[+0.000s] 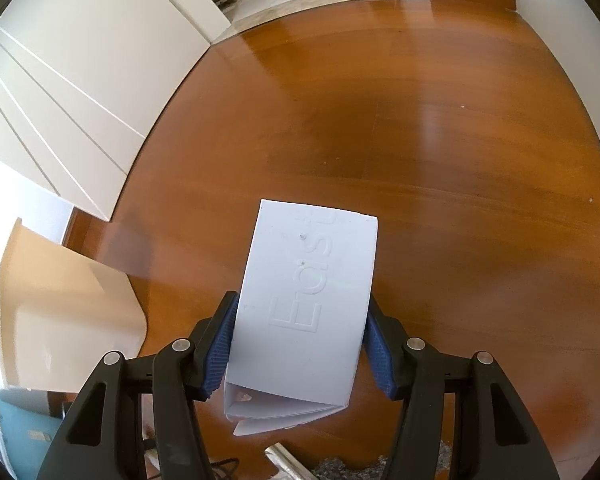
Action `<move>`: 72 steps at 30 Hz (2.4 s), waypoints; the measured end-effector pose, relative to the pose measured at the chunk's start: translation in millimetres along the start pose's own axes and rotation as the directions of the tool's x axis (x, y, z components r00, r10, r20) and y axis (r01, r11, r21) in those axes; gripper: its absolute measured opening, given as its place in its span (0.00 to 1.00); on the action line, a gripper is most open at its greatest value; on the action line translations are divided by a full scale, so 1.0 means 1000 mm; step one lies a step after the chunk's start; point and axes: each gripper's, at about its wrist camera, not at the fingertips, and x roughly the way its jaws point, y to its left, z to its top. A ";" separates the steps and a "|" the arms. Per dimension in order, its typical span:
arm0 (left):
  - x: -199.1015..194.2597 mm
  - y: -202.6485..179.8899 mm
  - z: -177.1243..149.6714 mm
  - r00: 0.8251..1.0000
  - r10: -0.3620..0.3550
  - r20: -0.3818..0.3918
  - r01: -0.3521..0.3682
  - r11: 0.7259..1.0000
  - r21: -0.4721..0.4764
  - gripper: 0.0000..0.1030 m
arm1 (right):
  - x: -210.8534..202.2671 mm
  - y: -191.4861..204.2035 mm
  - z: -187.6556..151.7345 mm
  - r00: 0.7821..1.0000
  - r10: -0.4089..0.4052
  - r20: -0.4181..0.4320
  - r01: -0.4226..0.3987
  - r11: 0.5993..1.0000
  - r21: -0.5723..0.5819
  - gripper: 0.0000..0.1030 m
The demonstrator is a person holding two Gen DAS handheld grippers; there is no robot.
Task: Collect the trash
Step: 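Drop the swab bag into the wastebasket with the left tool while the right drops the paper box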
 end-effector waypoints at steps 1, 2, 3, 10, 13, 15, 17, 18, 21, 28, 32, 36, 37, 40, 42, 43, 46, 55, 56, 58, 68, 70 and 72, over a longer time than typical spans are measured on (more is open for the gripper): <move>-0.004 -0.004 -0.003 1.000 -0.002 0.007 0.002 1.000 0.027 0.10 | -0.001 0.002 0.000 1.000 0.005 0.004 -0.005 1.000 -0.001 0.58; -0.008 -0.009 -0.006 1.000 -0.005 0.020 0.003 0.997 0.072 0.10 | -0.003 0.002 0.001 1.000 0.009 0.009 -0.009 1.000 -0.003 0.58; -0.017 -0.018 -0.010 0.999 -0.009 0.043 0.003 0.990 0.142 0.10 | -0.006 0.002 0.001 1.000 0.014 0.016 -0.014 1.000 -0.005 0.58; -0.130 -0.110 -0.063 0.916 -0.236 0.325 -0.045 0.744 0.667 0.10 | -0.028 0.015 0.010 0.996 0.056 0.074 -0.055 0.998 -0.018 0.58; -0.206 -0.130 -0.075 0.800 -0.417 0.432 -0.054 0.666 0.744 0.10 | -0.036 0.026 0.010 0.993 0.074 0.092 -0.071 0.997 -0.035 0.58; -0.261 -0.132 -0.065 0.693 -0.500 0.520 -0.074 0.667 0.741 0.10 | -0.040 0.035 0.008 0.991 0.088 0.099 -0.084 0.995 -0.049 0.58; -0.309 -0.119 -0.046 0.577 -0.514 0.635 -0.126 0.712 0.691 0.10 | -0.043 0.046 0.007 0.989 0.110 0.101 -0.104 0.993 -0.062 0.58; -0.321 -0.111 -0.044 0.547 -0.496 0.674 -0.142 0.739 0.659 0.10 | -0.045 0.051 0.007 0.987 0.119 0.104 -0.113 0.991 -0.069 0.58; -0.318 -0.074 0.005 0.554 -0.386 0.737 -0.141 0.829 0.541 0.10 | -0.051 0.074 0.008 0.980 0.160 0.118 -0.149 0.984 -0.098 0.58; -0.264 -0.034 0.041 0.642 -0.211 0.737 -0.150 0.908 0.391 0.18 | -0.069 0.120 0.003 0.962 0.229 0.149 -0.198 0.961 -0.195 0.55; -0.262 -0.031 0.046 0.662 -0.265 0.701 -0.136 0.877 0.460 1.00 | -0.067 0.136 -0.003 0.958 0.254 0.135 -0.220 0.949 -0.225 0.54; -0.269 -0.025 0.034 0.642 -0.262 0.721 -0.141 0.883 0.447 1.00 | -0.069 0.150 -0.006 0.952 0.274 0.135 -0.236 0.940 -0.248 0.53; -0.271 -0.023 0.030 0.634 -0.258 0.729 -0.144 0.887 0.439 1.00 | -0.071 0.152 -0.005 0.950 0.280 0.136 -0.241 0.939 -0.247 0.54; -0.276 -0.019 0.020 0.621 -0.252 0.742 -0.147 0.893 0.426 1.00 | -0.091 0.173 0.005 0.924 0.344 0.167 -0.293 0.918 -0.266 0.53; -0.275 -0.017 0.018 0.621 -0.238 0.746 -0.160 0.894 0.419 1.00 | -0.111 0.202 0.017 0.887 0.419 0.192 -0.354 0.886 -0.300 0.53; -0.275 -0.015 0.018 0.621 -0.234 0.748 -0.163 0.895 0.416 1.00 | -0.117 0.215 0.021 0.870 0.453 0.195 -0.382 0.869 -0.315 0.53; -0.291 -0.002 0.007 0.564 -0.249 0.787 -0.132 0.914 0.383 1.00 | -0.115 0.271 0.031 0.825 0.547 0.145 -0.470 0.805 -0.361 0.53; -0.309 0.011 -0.001 0.525 -0.262 0.810 -0.073 0.934 0.349 1.00 | -0.005 0.358 -0.004 0.811 0.556 -0.181 -0.583 0.750 -0.313 0.57; -0.306 0.010 -0.002 0.532 -0.264 0.805 -0.076 0.931 0.356 1.00 | 0.005 0.359 -0.008 0.821 0.532 -0.207 -0.570 0.763 -0.304 0.57; -0.307 0.009 -0.004 0.527 -0.268 0.807 -0.082 0.929 0.362 1.00 | 0.008 0.356 -0.016 0.840 0.502 -0.205 -0.542 0.772 -0.331 0.58; -0.306 -0.023 -0.029 0.577 -0.378 0.725 -0.112 0.842 0.528 1.00 | -0.104 0.218 -0.001 0.853 0.512 -0.101 -0.514 0.792 -0.329 0.70; -0.299 -0.042 -0.042 0.612 -0.415 0.673 -0.128 0.788 0.602 1.00 | -0.117 0.151 -0.010 0.899 0.425 -0.108 -0.438 0.862 -0.254 0.76; -0.293 -0.063 -0.059 0.638 -0.451 0.624 -0.150 0.723 0.675 1.00 | -0.109 0.076 -0.032 0.926 0.329 -0.187 -0.353 0.929 -0.113 0.76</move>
